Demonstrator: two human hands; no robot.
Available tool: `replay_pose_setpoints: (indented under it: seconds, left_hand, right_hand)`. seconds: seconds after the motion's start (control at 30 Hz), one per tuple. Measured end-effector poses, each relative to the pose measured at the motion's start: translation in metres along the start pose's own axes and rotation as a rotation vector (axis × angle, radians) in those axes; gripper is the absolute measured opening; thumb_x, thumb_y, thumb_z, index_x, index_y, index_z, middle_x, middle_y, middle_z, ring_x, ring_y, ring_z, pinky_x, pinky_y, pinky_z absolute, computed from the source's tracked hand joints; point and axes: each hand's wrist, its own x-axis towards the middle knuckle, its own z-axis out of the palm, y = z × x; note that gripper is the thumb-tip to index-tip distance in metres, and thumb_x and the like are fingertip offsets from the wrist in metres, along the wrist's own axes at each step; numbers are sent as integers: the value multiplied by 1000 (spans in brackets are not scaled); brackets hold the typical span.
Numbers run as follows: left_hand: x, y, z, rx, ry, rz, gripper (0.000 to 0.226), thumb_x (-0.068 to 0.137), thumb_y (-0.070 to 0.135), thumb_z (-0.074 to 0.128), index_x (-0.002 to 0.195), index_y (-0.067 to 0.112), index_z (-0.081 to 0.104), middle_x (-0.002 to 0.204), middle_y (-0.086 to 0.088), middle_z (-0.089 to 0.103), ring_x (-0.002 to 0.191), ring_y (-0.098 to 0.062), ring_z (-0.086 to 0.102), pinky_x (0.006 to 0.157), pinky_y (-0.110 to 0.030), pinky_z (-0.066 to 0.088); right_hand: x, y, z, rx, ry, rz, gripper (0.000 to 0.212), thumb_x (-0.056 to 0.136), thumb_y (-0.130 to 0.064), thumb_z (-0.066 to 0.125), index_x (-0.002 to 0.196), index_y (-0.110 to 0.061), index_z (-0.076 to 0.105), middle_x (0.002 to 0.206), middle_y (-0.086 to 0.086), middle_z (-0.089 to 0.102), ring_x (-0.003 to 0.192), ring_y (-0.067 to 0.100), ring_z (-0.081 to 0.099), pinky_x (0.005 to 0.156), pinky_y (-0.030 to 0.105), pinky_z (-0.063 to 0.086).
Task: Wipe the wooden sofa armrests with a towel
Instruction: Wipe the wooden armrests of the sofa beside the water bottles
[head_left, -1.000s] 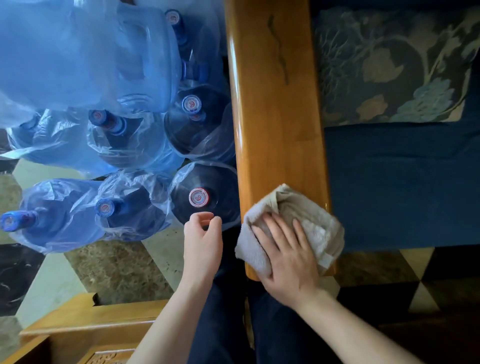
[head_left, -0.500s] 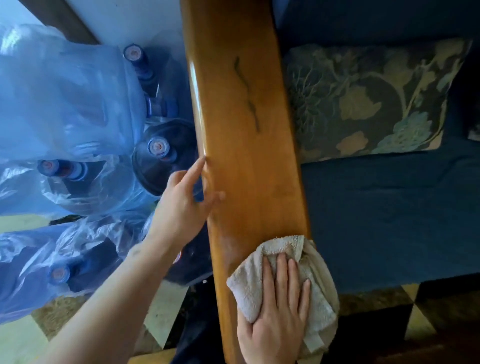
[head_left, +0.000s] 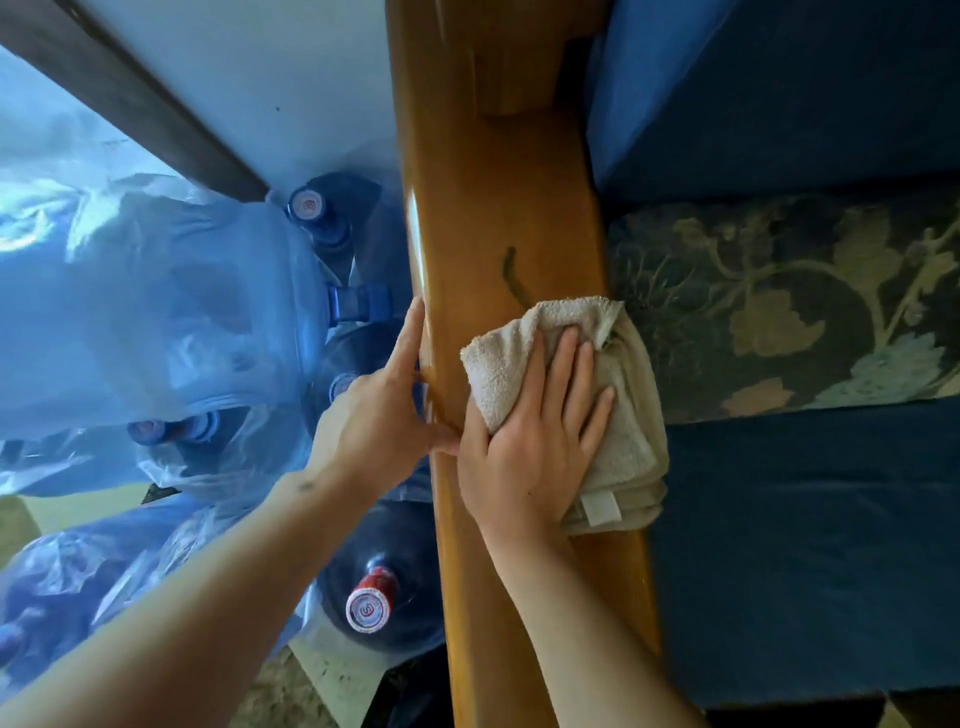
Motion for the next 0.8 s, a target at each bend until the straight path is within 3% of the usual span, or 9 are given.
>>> replay_pose_setpoints:
  seconds: [0.07, 0.13, 0.2, 0.27, 0.47, 0.53, 0.6, 0.67, 0.8]
  left_hand:
    - [3, -2, 0, 5, -13, -30, 139, 63, 47, 90, 150, 58, -18, 120, 13, 72, 95, -20, 70, 70, -37, 56]
    - [8, -2, -1, 15, -81, -80, 147, 55, 51, 93, 149, 60, -19, 109, 14, 74, 95, -17, 70, 71, -37, 57]
    - [12, -2, -2, 10, -140, -136, 154, 47, 48, 96, 143, 66, -23, 84, 13, 73, 80, -14, 69, 70, -39, 59]
    - [14, -2, -3, 35, -138, -160, 156, 45, 46, 96, 140, 68, -26, 64, 13, 60, 58, -8, 56, 56, -35, 53]
    - [18, 3, -6, 28, -120, -178, 154, 48, 46, 96, 143, 66, -24, 55, 16, 49, 50, -1, 43, 47, -28, 38]
    - [22, 6, -9, 40, -99, -166, 151, 51, 44, 96, 145, 64, -21, 55, 18, 44, 48, -2, 43, 48, -29, 41]
    - [19, 7, -9, 62, -97, -162, 149, 52, 45, 95, 147, 62, -19, 63, 13, 44, 54, -12, 48, 57, -35, 49]
    - [20, 8, -8, 105, -65, -137, 147, 54, 47, 94, 151, 57, -16, 74, 6, 49, 69, -19, 50, 61, -38, 47]
    - [0, 9, 6, 135, 9, 1, 120, 74, 41, 85, 154, 57, -3, 80, 5, 60, 78, -23, 62, 57, -34, 39]
  right_hand:
    - [33, -16, 6, -18, -10, -44, 76, 99, -53, 45, 162, -12, 31, 171, 14, 27, 160, 32, 19, 126, 59, 15]
    - [66, -30, 13, -29, -23, -95, 77, 99, -55, 40, 162, -13, 31, 170, 15, 27, 159, 33, 20, 126, 59, 14]
    - [96, -42, 19, -52, -42, -149, 79, 97, -57, 38, 162, -15, 29, 171, 14, 26, 159, 33, 19, 127, 58, 13]
    - [124, -55, 25, -78, -42, -175, 80, 94, -57, 41, 162, -16, 29, 171, 14, 27, 159, 33, 20, 127, 57, 13]
    - [179, -84, 34, -113, -31, -181, 78, 92, -57, 39, 159, -17, 36, 168, 15, 32, 156, 35, 26, 125, 56, 17]
    - [184, -87, 36, -138, -46, -191, 79, 93, -59, 36, 160, -18, 33, 169, 15, 29, 157, 34, 24, 126, 56, 16]
    - [181, -86, 36, -157, -71, -211, 79, 93, -59, 38, 161, -20, 31, 171, 14, 26, 158, 34, 21, 126, 56, 14]
    - [181, -83, 35, -160, -110, -247, 77, 95, -59, 39, 162, -22, 28, 172, 12, 24, 159, 33, 18, 127, 55, 12]
    - [140, -47, 17, -139, -168, -445, 77, 97, -56, 40, 164, -23, 25, 172, 9, 24, 159, 31, 19, 128, 57, 12]
